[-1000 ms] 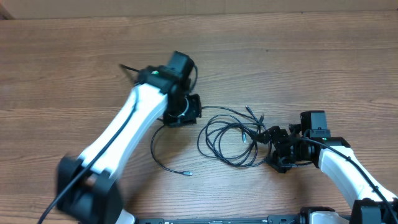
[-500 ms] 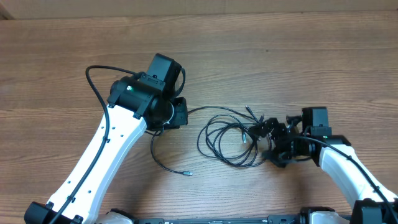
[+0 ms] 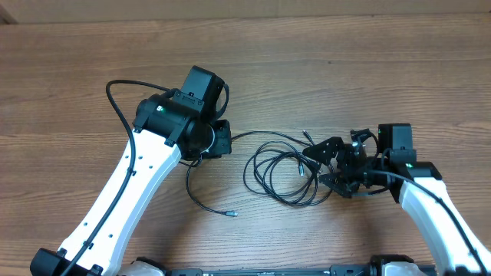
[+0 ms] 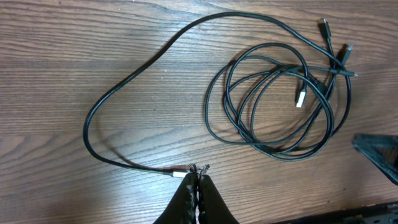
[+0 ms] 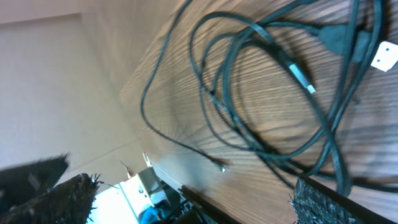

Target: Untangle cables

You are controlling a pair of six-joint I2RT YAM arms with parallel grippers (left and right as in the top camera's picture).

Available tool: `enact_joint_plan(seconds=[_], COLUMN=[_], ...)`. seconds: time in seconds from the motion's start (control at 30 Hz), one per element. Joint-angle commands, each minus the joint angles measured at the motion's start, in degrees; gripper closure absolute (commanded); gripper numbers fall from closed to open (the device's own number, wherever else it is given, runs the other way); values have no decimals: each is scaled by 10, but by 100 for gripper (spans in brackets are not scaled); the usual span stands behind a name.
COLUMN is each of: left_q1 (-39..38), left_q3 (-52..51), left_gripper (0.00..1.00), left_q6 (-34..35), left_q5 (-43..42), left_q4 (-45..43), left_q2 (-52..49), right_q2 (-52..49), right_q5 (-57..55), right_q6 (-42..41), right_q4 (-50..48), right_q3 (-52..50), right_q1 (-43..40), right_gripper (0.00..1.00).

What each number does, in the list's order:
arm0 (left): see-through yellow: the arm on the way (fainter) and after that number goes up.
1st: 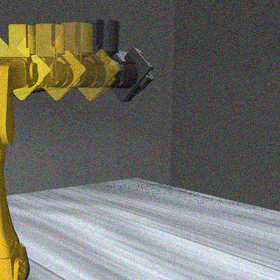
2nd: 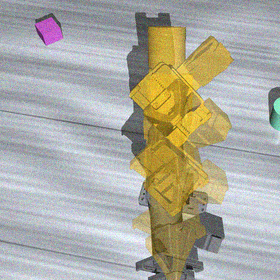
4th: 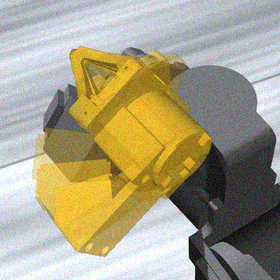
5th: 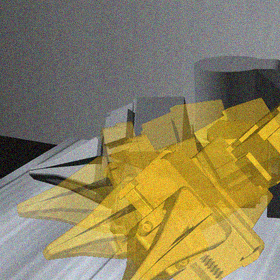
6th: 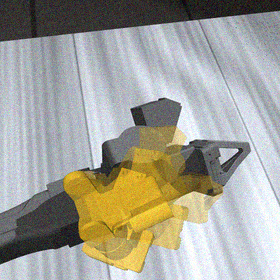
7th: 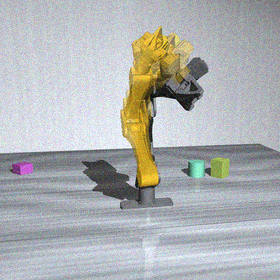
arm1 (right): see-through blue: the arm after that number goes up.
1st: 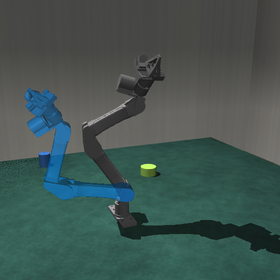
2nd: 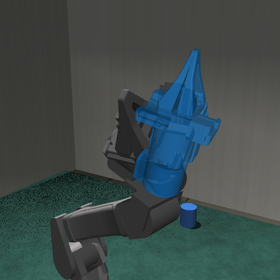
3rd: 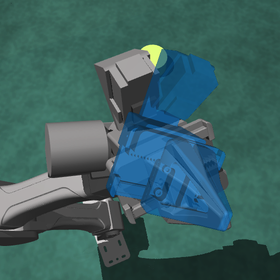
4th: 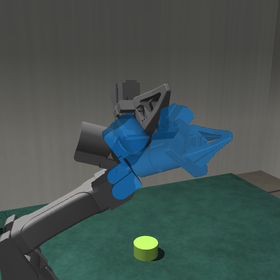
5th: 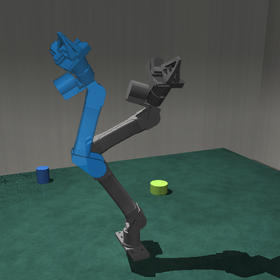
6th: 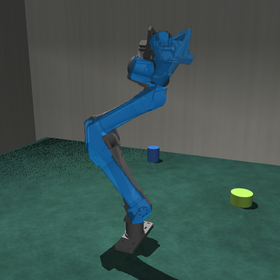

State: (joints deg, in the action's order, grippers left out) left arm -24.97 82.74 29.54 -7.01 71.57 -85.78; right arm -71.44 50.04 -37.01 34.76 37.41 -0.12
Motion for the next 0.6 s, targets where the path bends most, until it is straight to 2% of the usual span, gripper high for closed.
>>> enact_joint_plan(seconds=[0.0,0.3,0.5,0.53,0.57], left_q1=[2,2,2,1,0], left_q3=[-5,-5,-5,-5,-5], left_gripper=[96,96,96,86,73], left_q6=[-12,-9,37,51,62], left_q5=[6,6,-2,-6,-11], left_q4=[-3,-33,-74,-72,-68], left_q2=[-5,-5,-5,-6,-8], right_q2=[76,289,354,354,353], right_q5=[10,-88,-124,-139,-149], right_q6=[15,-11,-17,-17,-17], right_q4=[20,184,224,226,227], right_q3=[10,10,9,9,9], right_q1=[-4,-3,-3,-3,-3], right_gripper=[0,0,0,0,0])
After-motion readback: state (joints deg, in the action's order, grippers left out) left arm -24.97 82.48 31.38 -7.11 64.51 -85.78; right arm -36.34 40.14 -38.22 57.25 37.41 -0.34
